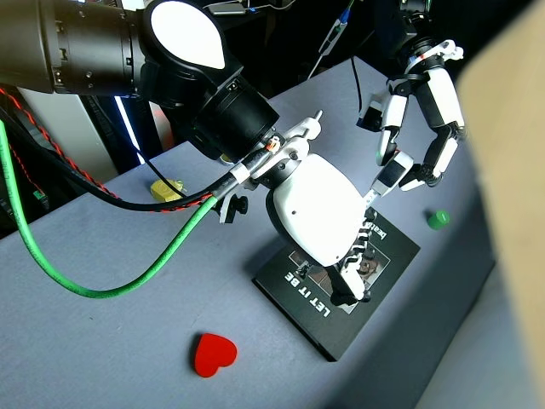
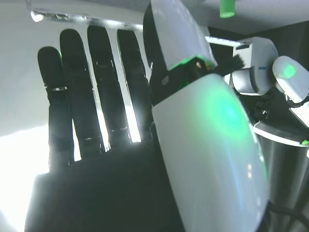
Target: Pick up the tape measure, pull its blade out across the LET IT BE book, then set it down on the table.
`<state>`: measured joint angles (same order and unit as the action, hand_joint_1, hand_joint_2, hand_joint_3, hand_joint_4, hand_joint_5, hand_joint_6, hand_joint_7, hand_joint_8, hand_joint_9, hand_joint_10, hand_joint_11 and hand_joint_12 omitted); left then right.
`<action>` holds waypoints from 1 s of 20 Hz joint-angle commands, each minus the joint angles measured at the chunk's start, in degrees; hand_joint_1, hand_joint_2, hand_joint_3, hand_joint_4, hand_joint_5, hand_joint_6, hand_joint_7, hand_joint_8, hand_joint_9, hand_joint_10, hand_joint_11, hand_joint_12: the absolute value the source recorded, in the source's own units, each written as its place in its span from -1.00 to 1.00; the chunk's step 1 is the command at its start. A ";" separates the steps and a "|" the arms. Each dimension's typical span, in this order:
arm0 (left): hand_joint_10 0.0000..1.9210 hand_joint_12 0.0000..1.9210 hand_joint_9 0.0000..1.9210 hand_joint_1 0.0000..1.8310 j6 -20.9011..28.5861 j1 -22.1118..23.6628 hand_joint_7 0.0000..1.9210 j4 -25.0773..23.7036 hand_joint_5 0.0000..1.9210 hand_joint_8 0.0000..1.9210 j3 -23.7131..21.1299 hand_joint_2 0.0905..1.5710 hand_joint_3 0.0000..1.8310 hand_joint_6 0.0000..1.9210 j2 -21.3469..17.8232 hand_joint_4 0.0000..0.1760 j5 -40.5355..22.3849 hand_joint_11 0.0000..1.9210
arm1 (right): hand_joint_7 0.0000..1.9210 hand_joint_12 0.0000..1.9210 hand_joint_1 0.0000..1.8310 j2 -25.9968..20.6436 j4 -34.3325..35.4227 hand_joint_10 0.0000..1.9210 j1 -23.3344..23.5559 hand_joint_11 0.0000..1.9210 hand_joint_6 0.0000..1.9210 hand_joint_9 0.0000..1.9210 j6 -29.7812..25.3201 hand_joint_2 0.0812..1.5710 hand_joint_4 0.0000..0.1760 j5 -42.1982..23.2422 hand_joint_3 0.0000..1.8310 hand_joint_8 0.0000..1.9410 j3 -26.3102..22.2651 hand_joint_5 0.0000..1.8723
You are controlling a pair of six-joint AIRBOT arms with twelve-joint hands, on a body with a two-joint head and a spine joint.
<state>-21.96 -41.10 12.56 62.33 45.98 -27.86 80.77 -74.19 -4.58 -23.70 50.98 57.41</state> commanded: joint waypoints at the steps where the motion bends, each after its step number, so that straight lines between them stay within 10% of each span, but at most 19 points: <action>1: 0.36 0.22 -0.05 0.50 0.92 0.68 0.00 0.57 -0.07 0.09 0.33 0.40 -1.00 -0.09 -0.02 -1.00 -7.36 -0.09 | -0.22 -0.02 0.03 -0.39 -4.31 -0.98 0.43 -0.63 -0.99 -0.24 -0.09 0.42 -1.00 -0.13 -1.00 -0.99 0.20 -0.27; 8: 0.37 0.22 -0.08 0.50 0.92 0.50 0.03 0.57 -0.07 0.07 0.25 0.40 -1.00 -0.08 -0.03 -1.00 -7.42 -0.13 | -0.12 0.02 0.05 -0.40 -4.30 -0.97 0.42 -0.59 -0.98 -0.18 -0.13 0.43 -1.00 -0.24 -1.00 -0.98 0.20 -0.17; 9: 0.38 0.22 -0.09 0.50 0.92 0.50 0.03 0.57 -0.07 0.07 0.25 0.40 -1.00 -0.07 -0.02 -1.00 -7.44 -0.13 | -0.02 0.10 0.14 -0.40 -4.30 -0.94 0.42 -0.50 -0.05 -0.07 -0.13 0.45 -1.00 -0.26 -1.00 -0.98 0.20 -0.09; 10: 0.38 0.23 -0.09 0.50 0.92 0.50 0.03 0.57 -0.07 0.07 0.22 0.40 -1.00 -0.07 -0.02 -1.00 -7.48 -0.13 | -0.08 0.21 0.26 -0.40 -4.30 -0.90 0.41 -0.41 0.14 0.02 -0.13 0.46 -0.84 -0.26 -1.00 -0.08 0.20 -0.05; 12: 0.38 0.23 -0.09 0.50 0.92 0.48 0.03 0.57 -0.07 0.07 0.13 0.40 -1.00 -0.07 -0.03 -1.00 -7.48 -0.12 | -0.15 0.30 0.29 -0.43 -4.30 -0.86 0.41 -0.36 0.22 0.07 -0.13 0.47 -1.00 -0.27 -1.00 0.19 0.20 -0.03; 14: 0.37 0.26 -0.07 0.50 0.92 0.44 0.02 0.57 -0.07 0.07 0.07 0.40 -1.00 -0.08 -0.04 -1.00 -7.48 -0.11 | -0.12 0.30 0.28 -0.44 -4.30 -0.84 0.41 -0.37 0.25 0.06 -0.12 0.48 -0.61 -0.27 -1.00 0.21 0.20 -0.08; 19: 0.38 0.25 -0.07 0.51 0.91 0.03 0.03 0.58 -0.07 0.05 -0.06 0.40 -1.00 -0.08 -0.19 -1.00 -7.84 -0.10 | -0.14 0.28 0.27 -0.62 -4.31 -0.75 0.48 -0.44 0.30 -0.05 -0.11 0.50 -0.54 -0.51 -1.00 0.26 0.20 -0.14; 20: 0.36 0.23 -0.06 0.51 0.91 -0.07 0.04 0.58 -0.07 0.03 -0.08 0.39 -1.00 -0.09 -0.20 -1.00 -7.95 -0.09 | -0.07 0.30 0.28 -0.70 -4.31 -0.69 0.46 -0.37 0.26 0.01 -0.12 0.49 -0.87 -0.68 -1.00 0.22 0.19 -0.15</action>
<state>-21.69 -41.69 12.49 62.24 45.95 -28.45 80.40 -74.17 -4.58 -23.77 50.41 57.47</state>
